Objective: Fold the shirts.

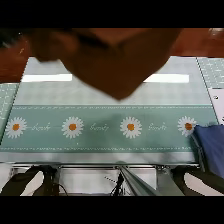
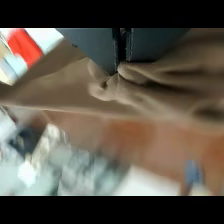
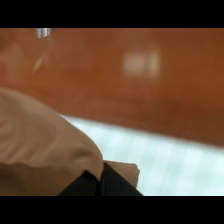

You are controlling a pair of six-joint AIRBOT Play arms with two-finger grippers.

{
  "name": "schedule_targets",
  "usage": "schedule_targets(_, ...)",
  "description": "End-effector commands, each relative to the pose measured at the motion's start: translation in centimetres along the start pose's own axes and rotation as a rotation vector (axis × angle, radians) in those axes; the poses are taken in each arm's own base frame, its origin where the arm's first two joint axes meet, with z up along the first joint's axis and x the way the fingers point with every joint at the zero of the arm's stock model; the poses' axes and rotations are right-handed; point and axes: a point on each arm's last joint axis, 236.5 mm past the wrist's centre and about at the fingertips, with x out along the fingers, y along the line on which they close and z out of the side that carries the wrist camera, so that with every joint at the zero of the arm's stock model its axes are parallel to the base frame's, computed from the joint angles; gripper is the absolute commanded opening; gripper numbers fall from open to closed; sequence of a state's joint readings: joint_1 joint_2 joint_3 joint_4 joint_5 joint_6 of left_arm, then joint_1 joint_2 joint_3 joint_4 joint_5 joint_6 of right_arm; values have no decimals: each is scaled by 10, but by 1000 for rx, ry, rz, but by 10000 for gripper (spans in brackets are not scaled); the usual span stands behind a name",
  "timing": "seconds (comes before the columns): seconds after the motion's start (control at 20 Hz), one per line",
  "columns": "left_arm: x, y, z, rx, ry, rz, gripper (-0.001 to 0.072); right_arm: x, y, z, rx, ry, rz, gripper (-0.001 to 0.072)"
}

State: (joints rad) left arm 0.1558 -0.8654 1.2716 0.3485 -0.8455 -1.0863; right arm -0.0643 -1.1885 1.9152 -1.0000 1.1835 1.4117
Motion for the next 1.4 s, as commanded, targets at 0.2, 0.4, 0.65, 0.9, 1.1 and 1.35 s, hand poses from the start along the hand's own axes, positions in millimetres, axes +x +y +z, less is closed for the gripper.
schedule_targets(0.2, -116, -87, 73, 489, -19, 294, 34, -247, 85, 50, -293, -389, -242, 18)
schedule_targets(0.4, -144, -83, -1, 444, 232, 339, 34, -286, 74, -2, -242, -317, -357, 18)
schedule_targets(0.65, -145, -35, -125, 136, 487, 304, 34, -254, 44, -65, -154, -79, -383, 18)
schedule_targets(0.9, -161, 22, -321, -263, 943, 234, 34, -176, -7, -134, -38, 181, -384, 18)
schedule_targets(1.1, -131, 75, -388, -389, 911, 288, 34, -99, -60, -169, 31, 330, -404, 18)
schedule_targets(1.35, -40, 135, -353, -355, 725, 344, 34, 25, -129, -192, 113, 443, -385, 19)
